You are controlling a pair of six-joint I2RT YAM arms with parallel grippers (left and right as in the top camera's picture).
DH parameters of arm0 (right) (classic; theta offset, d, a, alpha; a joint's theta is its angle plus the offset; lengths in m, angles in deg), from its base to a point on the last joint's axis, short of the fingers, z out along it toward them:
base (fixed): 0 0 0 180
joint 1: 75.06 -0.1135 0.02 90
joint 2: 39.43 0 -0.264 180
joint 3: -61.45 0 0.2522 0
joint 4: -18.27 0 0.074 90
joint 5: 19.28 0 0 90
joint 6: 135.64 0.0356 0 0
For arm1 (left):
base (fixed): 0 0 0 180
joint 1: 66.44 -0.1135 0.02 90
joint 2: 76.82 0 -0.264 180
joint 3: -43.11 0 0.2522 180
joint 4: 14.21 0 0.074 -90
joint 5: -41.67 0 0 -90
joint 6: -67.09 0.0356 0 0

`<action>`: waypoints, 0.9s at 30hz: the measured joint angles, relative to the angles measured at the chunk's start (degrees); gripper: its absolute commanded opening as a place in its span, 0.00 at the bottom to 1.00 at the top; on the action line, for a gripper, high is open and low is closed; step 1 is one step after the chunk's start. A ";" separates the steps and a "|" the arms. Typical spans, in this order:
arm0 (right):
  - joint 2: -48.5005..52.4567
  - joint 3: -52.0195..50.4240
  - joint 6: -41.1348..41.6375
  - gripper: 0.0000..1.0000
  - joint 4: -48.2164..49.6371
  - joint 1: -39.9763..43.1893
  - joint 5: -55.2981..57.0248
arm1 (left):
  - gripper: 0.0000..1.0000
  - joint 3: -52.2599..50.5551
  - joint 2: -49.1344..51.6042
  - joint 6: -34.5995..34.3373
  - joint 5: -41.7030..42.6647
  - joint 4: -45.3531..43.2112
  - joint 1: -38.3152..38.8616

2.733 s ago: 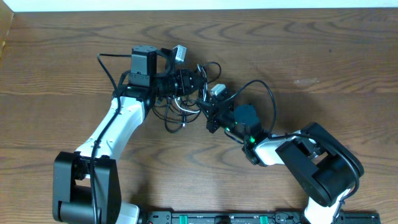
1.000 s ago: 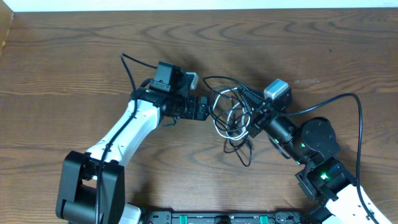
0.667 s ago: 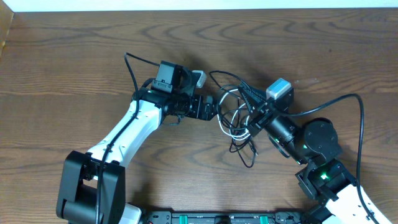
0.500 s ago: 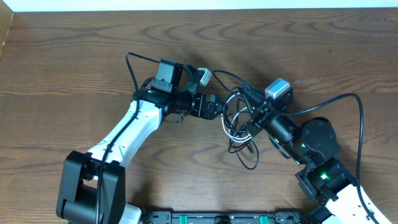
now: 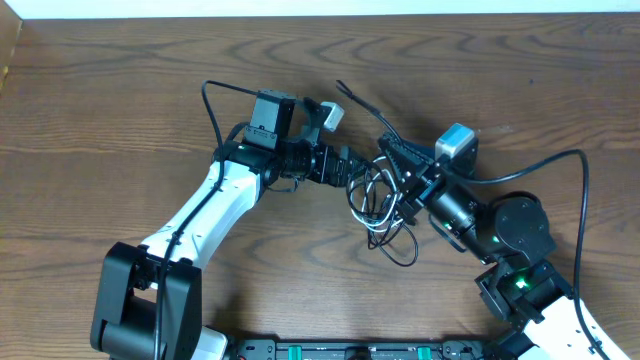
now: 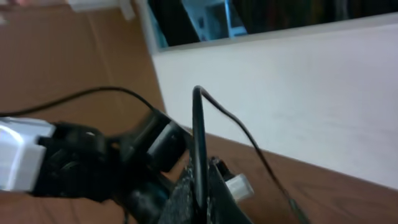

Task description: Untangle cables

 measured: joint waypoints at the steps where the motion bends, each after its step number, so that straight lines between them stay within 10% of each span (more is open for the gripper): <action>1: 0.00 0.00 0.33 0.01 0.33 0.00 -0.59 | 0.97 0.00 0.00 -0.22 -1.40 0.15 0.00; 16: 0.00 0.00 3.76 0.01 7.87 0.02 -2.38 | 0.96 -0.02 0.00 -1.25 -30.03 10.45 0.09; 27: -0.20 0.02 0.81 0.01 -5.53 2.23 9.09 | 0.96 -0.07 0.00 -11.85 -51.21 18.51 -4.79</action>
